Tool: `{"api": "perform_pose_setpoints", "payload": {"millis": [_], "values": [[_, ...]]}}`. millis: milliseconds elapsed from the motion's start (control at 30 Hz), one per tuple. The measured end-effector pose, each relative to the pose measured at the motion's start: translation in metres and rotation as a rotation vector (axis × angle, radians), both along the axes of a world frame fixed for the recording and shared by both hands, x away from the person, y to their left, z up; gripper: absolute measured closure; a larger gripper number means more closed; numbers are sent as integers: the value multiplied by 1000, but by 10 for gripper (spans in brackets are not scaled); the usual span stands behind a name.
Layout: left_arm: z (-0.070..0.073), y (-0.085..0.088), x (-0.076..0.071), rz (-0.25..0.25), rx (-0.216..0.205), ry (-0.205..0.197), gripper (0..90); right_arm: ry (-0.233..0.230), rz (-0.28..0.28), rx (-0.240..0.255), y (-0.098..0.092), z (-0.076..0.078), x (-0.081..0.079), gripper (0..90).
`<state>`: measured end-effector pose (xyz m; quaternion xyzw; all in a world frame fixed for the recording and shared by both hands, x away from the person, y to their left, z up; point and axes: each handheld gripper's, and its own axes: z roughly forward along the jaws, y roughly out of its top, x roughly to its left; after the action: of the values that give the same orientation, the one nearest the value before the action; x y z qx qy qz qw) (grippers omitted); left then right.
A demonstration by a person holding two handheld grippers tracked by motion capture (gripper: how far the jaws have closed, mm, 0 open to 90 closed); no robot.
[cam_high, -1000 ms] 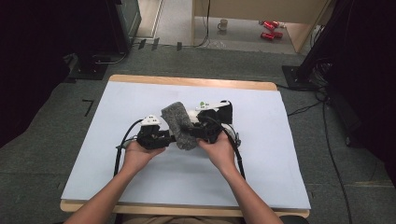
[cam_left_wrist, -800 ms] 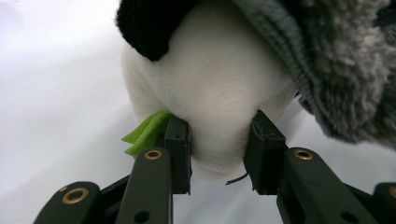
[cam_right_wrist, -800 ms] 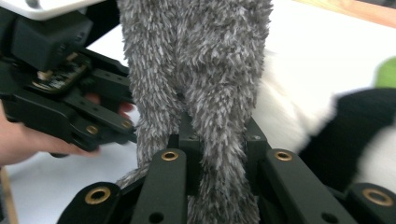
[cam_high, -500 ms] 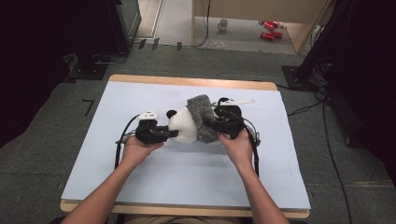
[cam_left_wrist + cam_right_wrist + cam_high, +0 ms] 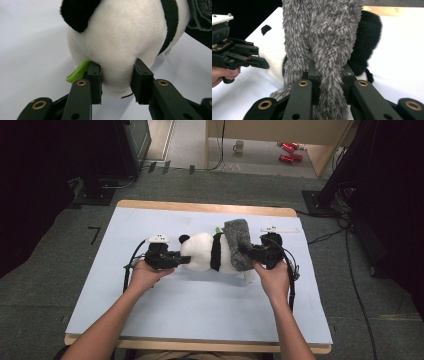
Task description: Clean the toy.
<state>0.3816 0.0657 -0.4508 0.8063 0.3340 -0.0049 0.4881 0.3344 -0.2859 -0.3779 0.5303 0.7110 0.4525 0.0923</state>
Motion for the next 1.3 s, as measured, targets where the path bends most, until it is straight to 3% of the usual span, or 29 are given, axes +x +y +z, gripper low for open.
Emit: {"api": "perform_pose_setpoints", "payload": {"millis": [367,467,500,567,667,733,800,933,1033,1100,1167,1200,1300], "values": [[-2,1,-1,-8,-13,-24,619,9,-8,2,-6,-4,4,770],[-4,3,0,-7,-17,-22,497,13,-5,8,-6,-4,5,771],[-5,4,1,-15,-23,-21,497,13,-5,8,-6,-4,5,771],[-7,6,0,-37,-8,-50,408,16,1,14,-6,-5,6,771],[-11,7,-1,-79,33,-93,363,16,2,15,-7,-5,7,770],[-16,6,0,-95,54,-73,352,16,-2,22,-9,-5,7,769],[-20,4,3,-91,54,-61,342,14,-5,28,-9,-6,9,769],[-26,-1,6,-81,36,-112,326,2,-9,32,-9,-7,11,766],[-30,-4,8,-63,13,-130,330,-4,-18,35,-9,-7,12,764],[-32,-6,8,-55,-9,-113,382,-6,-25,46,-10,-7,14,763],[-32,-7,8,-44,-12,-106,450,9,-22,79,-11,-7,15,767],[-31,-7,8,-38,-9,-100,524,21,-19,96,-11,-6,16,775],[-28,-8,7,-27,-6,-77,597,20,-20,101,-10,-2,15,779]]}}
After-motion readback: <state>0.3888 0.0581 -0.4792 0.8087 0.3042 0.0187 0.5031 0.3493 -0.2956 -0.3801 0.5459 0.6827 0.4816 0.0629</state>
